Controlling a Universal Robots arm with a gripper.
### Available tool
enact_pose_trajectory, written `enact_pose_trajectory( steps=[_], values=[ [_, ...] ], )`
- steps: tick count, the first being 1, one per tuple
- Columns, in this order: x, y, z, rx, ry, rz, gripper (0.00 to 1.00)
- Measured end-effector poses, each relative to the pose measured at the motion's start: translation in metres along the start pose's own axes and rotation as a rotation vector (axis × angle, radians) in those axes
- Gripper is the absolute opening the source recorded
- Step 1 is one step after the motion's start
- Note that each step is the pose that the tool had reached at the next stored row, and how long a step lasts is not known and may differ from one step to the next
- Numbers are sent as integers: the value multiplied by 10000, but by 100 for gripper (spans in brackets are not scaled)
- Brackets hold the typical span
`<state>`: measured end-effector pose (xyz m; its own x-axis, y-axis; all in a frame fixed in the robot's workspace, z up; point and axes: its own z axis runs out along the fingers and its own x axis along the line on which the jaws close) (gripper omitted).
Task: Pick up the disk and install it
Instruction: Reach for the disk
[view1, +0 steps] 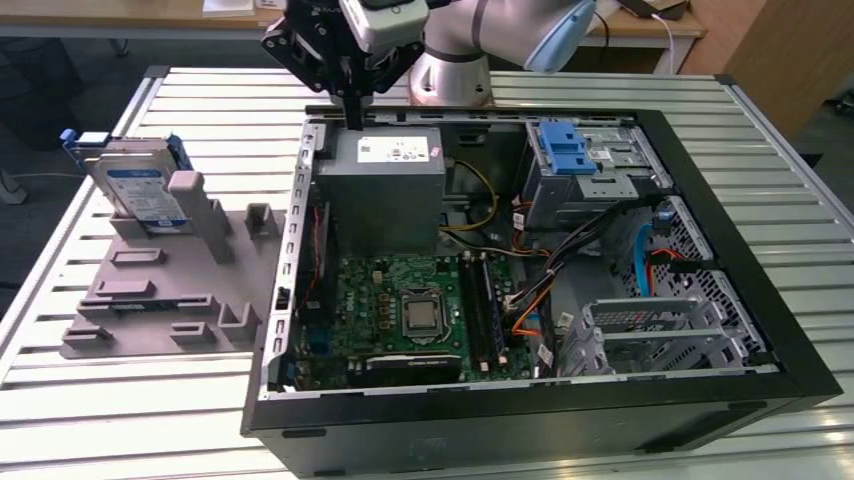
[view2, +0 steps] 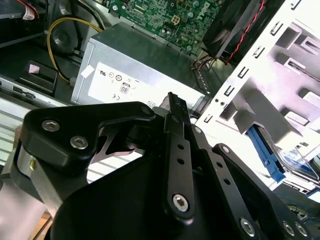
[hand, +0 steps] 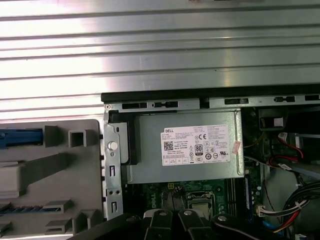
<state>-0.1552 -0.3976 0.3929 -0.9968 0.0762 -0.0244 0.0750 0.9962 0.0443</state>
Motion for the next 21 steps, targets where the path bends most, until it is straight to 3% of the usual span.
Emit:
enact_pose_trajectory(
  steps=[21],
  values=[
    [56, -4, 1, 1, 0, 1, 11]
  ],
)
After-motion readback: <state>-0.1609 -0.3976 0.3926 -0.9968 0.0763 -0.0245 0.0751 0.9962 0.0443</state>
